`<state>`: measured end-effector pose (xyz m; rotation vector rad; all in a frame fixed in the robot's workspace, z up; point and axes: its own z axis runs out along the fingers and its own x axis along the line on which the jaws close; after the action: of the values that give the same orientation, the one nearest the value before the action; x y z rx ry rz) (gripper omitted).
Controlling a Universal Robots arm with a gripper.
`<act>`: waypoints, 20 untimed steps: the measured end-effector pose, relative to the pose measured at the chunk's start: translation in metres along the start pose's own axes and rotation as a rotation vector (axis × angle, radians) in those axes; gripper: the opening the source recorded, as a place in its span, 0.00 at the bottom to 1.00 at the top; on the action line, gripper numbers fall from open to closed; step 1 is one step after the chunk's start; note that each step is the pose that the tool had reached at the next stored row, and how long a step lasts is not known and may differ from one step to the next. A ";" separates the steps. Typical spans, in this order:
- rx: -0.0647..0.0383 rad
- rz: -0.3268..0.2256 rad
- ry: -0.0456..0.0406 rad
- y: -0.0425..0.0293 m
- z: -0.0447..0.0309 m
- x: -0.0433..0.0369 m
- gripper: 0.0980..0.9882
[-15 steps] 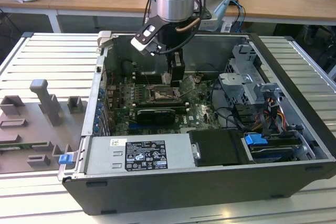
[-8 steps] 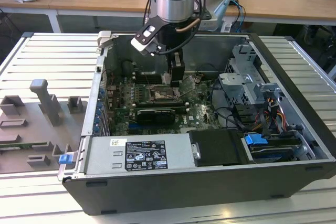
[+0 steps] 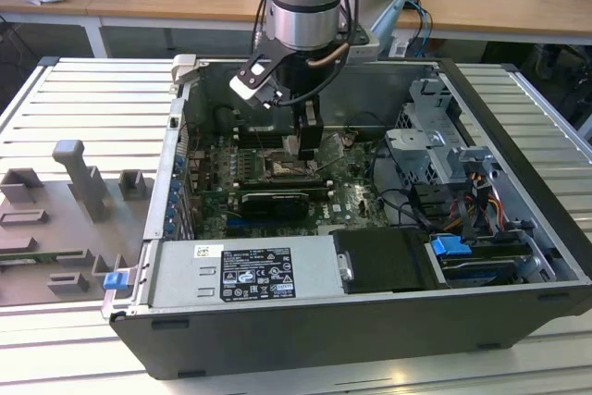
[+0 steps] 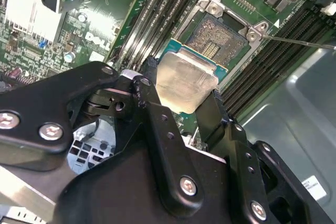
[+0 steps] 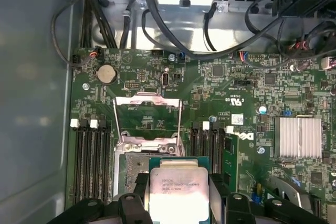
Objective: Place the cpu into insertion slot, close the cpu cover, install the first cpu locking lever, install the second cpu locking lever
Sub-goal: 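Place the cpu into insertion slot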
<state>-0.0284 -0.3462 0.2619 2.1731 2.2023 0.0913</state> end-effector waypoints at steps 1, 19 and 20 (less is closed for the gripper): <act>0.000 0.010 -0.0008 -0.0001 0.0011 0.0000 0.49; 0.000 0.023 -0.0016 -0.0032 0.0282 0.0049 0.49; 0.000 0.023 -0.0018 -0.0033 0.0290 0.0057 0.49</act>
<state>-0.0296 -0.3402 0.2328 2.1982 2.1764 0.0902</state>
